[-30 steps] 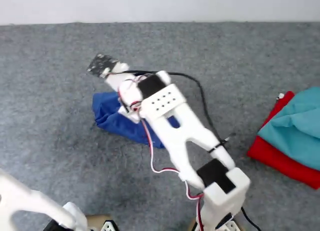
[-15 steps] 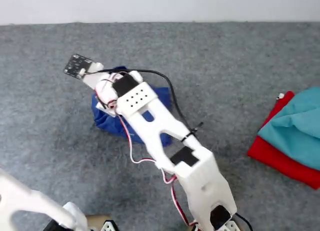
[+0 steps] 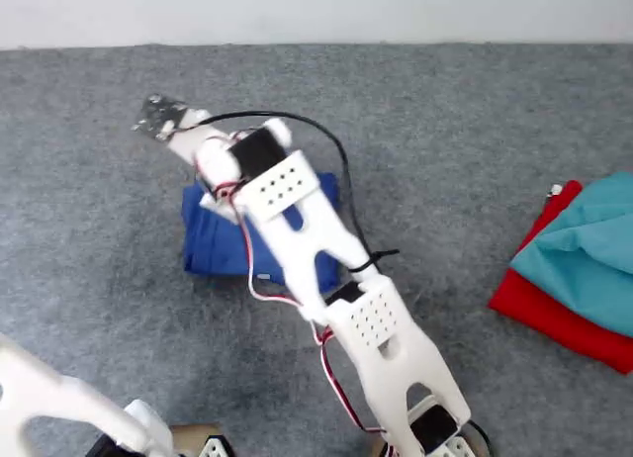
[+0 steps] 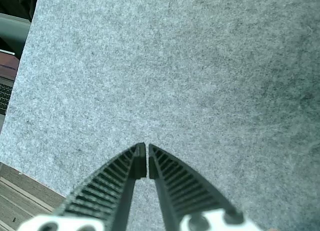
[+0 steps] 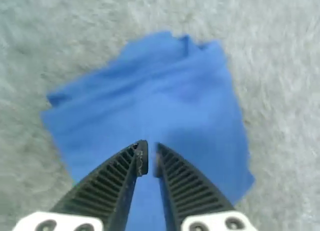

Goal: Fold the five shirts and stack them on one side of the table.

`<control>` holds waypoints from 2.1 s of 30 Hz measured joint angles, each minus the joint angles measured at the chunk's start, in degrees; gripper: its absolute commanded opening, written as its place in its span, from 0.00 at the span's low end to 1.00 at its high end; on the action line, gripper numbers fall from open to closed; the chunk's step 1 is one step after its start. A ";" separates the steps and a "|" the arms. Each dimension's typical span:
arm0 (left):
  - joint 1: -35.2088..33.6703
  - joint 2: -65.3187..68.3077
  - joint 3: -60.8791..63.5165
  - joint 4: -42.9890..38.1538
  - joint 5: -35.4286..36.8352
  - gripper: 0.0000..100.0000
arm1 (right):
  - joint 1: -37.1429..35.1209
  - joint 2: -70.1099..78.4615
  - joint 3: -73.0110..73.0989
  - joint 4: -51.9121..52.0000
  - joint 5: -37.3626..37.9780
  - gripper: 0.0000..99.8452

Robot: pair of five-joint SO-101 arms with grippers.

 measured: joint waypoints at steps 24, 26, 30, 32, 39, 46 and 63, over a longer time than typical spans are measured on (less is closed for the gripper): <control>0.00 -15.21 7.38 0.00 0.00 0.02 | -10.64 2.37 12.75 0.09 -2.20 0.01; 0.00 -16.88 8.53 0.00 0.00 0.02 | -9.85 0.62 12.57 0.09 -4.04 0.01; 0.00 -18.90 11.16 0.00 0.00 0.02 | -6.68 -5.54 16.35 0.09 -5.89 0.01; 0.00 -19.52 12.04 0.00 0.00 0.02 | -4.92 -8.79 21.27 0.09 -6.15 0.01; 0.00 -22.33 12.31 0.00 0.00 0.02 | 3.69 -12.04 36.57 0.09 -6.42 0.01; 0.00 -22.95 12.31 0.00 0.00 0.02 | 0.00 -6.42 37.63 0.09 -6.51 0.01; 0.00 -22.95 12.31 0.00 0.00 0.02 | 8.53 -26.73 51.60 0.09 -19.34 0.26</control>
